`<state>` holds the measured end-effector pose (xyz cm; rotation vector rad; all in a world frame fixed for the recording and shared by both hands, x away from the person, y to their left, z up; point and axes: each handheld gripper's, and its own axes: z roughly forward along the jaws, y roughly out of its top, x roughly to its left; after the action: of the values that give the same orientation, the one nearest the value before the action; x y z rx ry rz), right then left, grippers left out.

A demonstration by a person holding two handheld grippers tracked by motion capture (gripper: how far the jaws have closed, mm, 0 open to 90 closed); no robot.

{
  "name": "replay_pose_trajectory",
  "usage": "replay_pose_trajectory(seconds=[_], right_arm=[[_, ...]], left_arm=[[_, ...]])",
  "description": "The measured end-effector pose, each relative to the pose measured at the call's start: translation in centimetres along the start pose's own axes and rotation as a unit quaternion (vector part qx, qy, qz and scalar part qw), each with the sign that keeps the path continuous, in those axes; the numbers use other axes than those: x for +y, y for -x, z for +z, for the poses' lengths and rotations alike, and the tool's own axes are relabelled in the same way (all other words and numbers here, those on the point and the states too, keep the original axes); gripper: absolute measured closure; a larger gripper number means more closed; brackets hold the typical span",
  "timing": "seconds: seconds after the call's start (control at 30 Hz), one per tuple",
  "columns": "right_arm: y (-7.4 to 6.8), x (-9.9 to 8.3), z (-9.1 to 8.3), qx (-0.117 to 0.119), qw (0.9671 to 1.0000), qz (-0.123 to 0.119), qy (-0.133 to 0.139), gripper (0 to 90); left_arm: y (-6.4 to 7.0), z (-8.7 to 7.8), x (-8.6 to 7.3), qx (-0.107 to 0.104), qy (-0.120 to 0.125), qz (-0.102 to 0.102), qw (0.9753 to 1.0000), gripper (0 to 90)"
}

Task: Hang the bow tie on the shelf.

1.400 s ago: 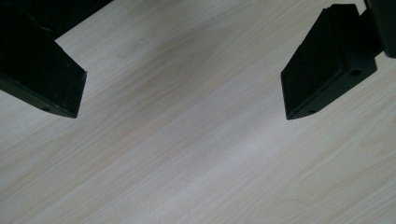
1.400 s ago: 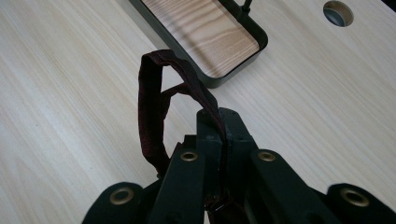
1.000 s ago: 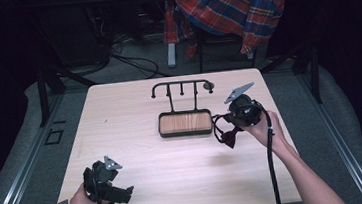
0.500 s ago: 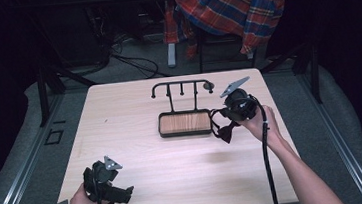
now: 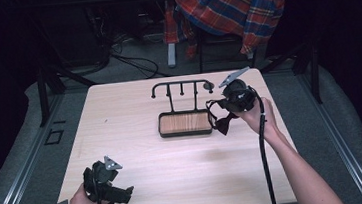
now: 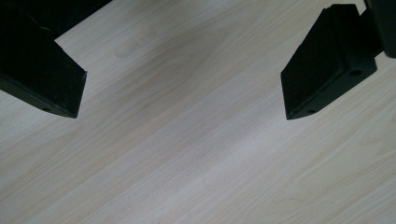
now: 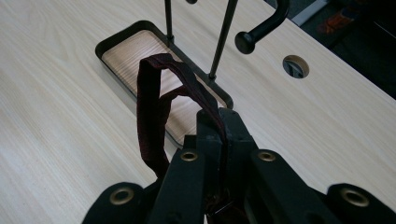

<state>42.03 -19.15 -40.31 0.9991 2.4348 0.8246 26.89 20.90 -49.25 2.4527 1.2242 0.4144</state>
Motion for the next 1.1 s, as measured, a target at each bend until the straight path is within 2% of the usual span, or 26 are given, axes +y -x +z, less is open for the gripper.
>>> replay_pose_trajectory(seconds=[0.53, 0.77, 1.1], right_arm=[[0.5, 1.4, -0.4, -0.001, 0.9996, 0.02, 0.019, 88.0], [0.6, 2.2, -0.6, -0.005, 0.9996, 0.016, 0.022, 88.0], [0.8, 3.2, -0.4, -0.009, 0.9993, 0.024, 0.026, 88.0]], left_arm=[[0.0, 0.0, 0.0, -0.001, -0.002, 0.001, 1.0, 0.1], [0.0, 0.0, 0.0, -0.001, -0.002, 0.001, 1.0, 0.1], [0.0, 0.0, 0.0, -0.001, -0.001, 0.001, 1.0, 0.2]])
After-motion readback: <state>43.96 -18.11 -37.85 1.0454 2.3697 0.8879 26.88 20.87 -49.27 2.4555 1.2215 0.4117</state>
